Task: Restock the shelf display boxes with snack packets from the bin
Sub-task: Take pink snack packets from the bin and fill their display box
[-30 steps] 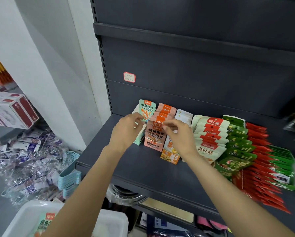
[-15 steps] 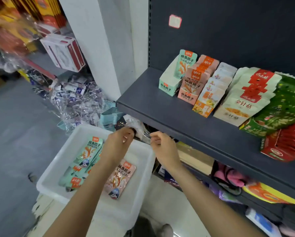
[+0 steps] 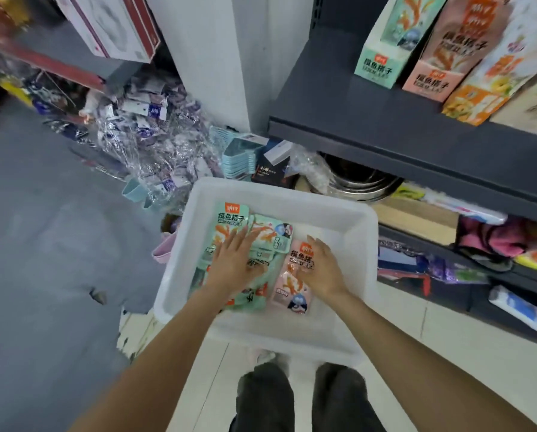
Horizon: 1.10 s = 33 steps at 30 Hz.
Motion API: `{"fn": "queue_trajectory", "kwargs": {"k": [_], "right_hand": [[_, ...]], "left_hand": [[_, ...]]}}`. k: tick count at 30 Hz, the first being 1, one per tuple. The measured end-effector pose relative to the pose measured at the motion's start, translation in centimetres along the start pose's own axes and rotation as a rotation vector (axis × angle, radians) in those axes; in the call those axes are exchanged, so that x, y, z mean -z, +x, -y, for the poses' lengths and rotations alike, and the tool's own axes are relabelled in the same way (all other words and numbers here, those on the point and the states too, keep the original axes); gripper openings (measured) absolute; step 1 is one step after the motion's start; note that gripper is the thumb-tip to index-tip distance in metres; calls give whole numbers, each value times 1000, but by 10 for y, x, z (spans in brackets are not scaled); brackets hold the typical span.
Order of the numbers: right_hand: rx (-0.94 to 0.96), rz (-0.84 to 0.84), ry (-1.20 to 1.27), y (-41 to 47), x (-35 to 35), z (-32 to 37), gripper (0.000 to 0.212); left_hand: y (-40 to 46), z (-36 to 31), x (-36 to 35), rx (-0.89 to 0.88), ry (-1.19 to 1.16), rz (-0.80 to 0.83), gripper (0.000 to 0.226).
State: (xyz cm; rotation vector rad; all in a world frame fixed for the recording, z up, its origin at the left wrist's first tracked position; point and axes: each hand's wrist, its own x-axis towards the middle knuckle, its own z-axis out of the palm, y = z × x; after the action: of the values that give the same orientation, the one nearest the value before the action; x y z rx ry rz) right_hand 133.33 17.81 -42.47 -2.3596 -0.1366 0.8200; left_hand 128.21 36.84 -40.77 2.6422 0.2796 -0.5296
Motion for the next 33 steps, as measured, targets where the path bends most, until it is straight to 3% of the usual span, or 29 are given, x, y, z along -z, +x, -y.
{"fn": "queue_trajectory", "kwargs": {"k": [5, 8, 13, 19, 25, 29, 33], "right_hand": [[-17, 22, -286, 4, -23, -12, 100], [-24, -40, -364, 4, -23, -13, 103], [-111, -297, -382, 7, -10, 0, 63], [-77, -387, -136, 4, 14, 10, 24], [21, -551, 189, -11, 64, 39, 19], [108, -611, 320, -22, 114, 56, 18], [194, -722, 380, -30, 183, 62, 18]], "left_hand": [[8, 19, -10, -58, 211, 90, 85], [10, 23, -13, -66, 217, 96, 86], [10, 25, -13, -79, 211, 82, 87], [11, 22, -11, -70, 198, 70, 86], [31, -9, 24, -9, -198, -6, 55], [43, -52, 66, -71, -424, -105, 31], [58, -116, 112, -194, -482, -255, 22]]}}
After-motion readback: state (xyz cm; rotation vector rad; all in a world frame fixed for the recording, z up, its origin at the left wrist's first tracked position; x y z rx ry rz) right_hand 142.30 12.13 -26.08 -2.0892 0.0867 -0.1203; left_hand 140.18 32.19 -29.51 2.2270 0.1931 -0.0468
